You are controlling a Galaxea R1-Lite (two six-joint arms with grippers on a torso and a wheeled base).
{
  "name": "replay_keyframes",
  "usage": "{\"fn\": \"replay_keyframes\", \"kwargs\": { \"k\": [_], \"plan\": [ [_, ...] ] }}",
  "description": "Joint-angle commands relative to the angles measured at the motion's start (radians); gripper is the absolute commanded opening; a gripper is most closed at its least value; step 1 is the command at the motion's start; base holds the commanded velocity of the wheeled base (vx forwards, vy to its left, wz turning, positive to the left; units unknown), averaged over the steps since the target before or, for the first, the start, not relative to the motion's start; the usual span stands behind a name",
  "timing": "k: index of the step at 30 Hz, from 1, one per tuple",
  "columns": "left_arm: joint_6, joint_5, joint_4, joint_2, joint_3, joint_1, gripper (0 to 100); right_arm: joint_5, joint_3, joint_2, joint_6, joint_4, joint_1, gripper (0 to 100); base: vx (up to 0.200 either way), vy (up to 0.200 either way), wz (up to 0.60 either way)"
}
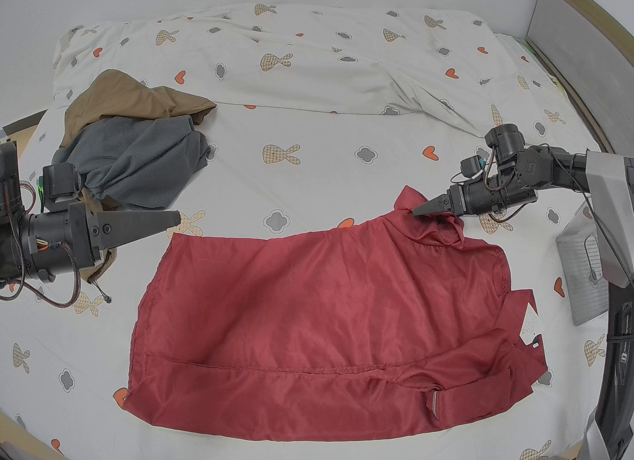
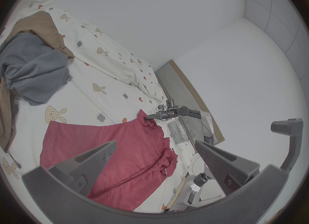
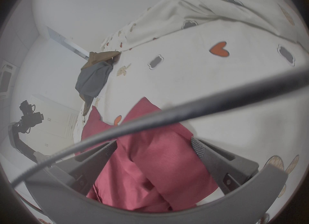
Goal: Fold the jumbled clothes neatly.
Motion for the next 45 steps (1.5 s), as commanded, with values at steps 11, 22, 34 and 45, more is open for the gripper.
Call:
{"fn": "replay_keyframes", "kwargs": {
  "k": [11, 22, 34, 45],
  "plan": [
    [-0.001, 0.0, -0.001, 0.005, 0.001, 0.0, 100, 0.164, 0.0, -0.087, 0.002, 0.096, -0.04, 100, 0.0, 0.0, 0.0],
    [-0.001, 0.0, -0.001, -0.006, 0.004, 0.0, 100, 0.239, 0.0, -0.189, 0.002, 0.08, -0.054, 100, 0.0, 0.0, 0.0],
    [0.001, 0.0, -0.001, -0.001, 0.004, 0.0, 100, 0.231, 0.0, -0.038, 0.005, 0.073, -0.095, 100, 0.0, 0.0, 0.0],
    [0.001, 0.0, -0.002, 0.004, 0.006, 0.0, 100, 0.231, 0.0, 0.051, 0.043, 0.079, -0.095, 100, 0.0, 0.0, 0.0]
  ]
}}
